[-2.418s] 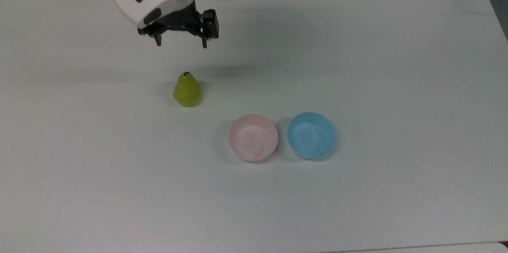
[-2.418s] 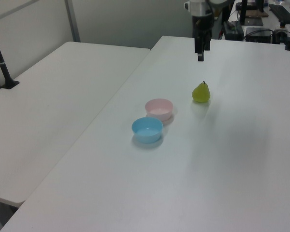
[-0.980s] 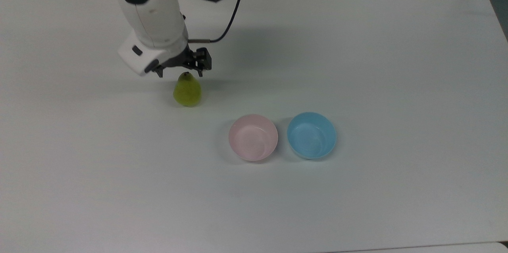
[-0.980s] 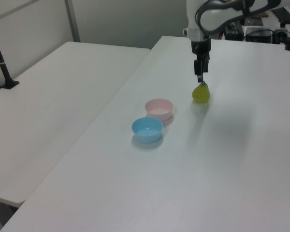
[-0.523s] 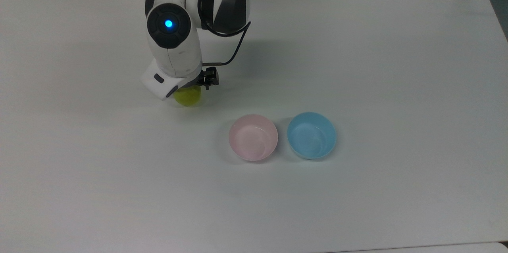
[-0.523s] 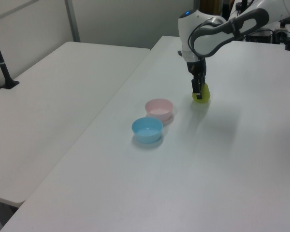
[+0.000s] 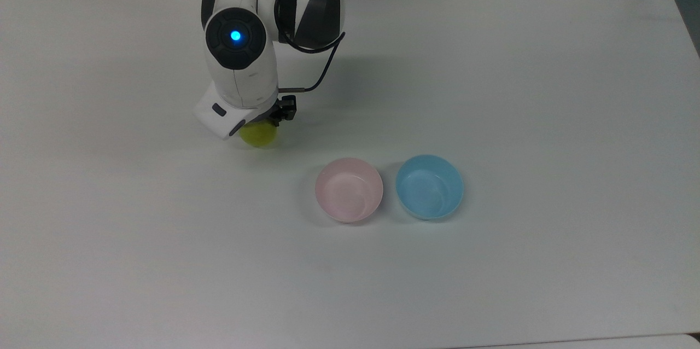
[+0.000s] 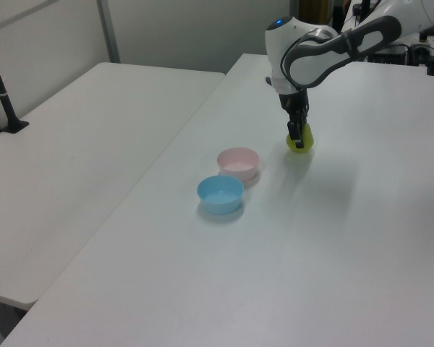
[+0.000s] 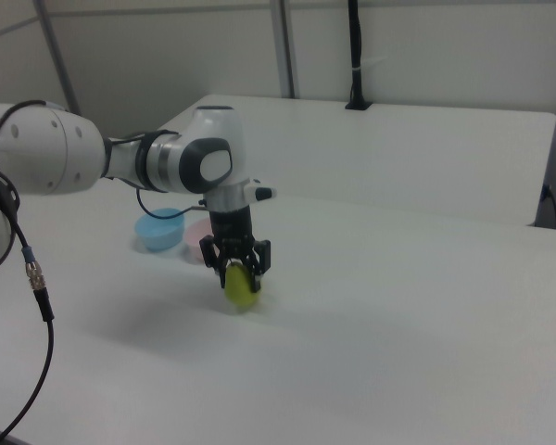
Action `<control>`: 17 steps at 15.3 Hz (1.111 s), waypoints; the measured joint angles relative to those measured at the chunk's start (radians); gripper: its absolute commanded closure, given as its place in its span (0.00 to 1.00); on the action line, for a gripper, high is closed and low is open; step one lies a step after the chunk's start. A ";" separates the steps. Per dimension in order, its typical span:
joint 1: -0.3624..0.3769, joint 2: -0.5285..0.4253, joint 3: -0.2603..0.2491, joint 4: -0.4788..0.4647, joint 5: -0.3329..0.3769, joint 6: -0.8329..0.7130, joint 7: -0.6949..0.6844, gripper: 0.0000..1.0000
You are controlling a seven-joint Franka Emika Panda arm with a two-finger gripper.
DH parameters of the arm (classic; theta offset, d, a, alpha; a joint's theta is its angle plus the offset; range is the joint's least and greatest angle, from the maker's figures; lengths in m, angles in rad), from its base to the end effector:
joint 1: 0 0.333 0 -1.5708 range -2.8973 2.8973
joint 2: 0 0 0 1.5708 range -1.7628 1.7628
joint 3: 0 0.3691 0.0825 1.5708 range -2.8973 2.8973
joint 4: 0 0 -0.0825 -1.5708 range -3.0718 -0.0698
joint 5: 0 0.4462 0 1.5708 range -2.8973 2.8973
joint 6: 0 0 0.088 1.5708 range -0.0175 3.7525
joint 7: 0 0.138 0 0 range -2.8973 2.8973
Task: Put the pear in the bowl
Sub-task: 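Lift the pear and carry it over the pink bowl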
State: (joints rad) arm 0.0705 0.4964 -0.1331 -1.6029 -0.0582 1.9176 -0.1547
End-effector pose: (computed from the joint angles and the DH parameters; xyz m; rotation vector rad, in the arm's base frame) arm 0.7359 -0.0413 0.3162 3.0246 0.1924 -0.2882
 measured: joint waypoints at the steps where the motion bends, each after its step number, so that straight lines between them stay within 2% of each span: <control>1: 0.000 -0.018 0.000 0.008 0.000 0.000 0.000 0.90; 5: 0.000 -0.089 0.000 0.060 0.077 -0.001 0.028 0.85; 8: 0.006 -0.092 0.008 0.093 0.102 0.004 0.106 0.85; 13: 0.116 -0.023 0.017 0.120 0.113 0.124 0.309 0.85; 16: 0.154 0.029 0.018 0.122 0.113 0.217 0.389 0.85; 17: 0.158 0.042 0.018 0.125 0.113 0.238 0.404 0.80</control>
State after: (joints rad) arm 0.2281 0.5380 -0.1154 -1.4783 0.0543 2.1556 0.2488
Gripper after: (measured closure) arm 0.308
